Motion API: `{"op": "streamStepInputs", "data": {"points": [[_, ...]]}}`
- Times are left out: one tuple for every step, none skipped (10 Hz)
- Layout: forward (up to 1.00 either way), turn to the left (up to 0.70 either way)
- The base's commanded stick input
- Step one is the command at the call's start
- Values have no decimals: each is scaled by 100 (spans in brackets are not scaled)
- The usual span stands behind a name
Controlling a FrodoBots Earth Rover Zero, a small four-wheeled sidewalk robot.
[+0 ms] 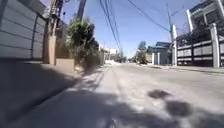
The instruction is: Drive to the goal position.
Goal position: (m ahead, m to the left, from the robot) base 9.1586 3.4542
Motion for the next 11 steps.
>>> {"op": "streamStepInputs", "data": {"points": [[100, -3], [100, -31], [100, -40], [100, -38], [100, -7], [100, 0], [100, 0], [100, 0], [100, 0], [100, -1], [100, -1]]}}
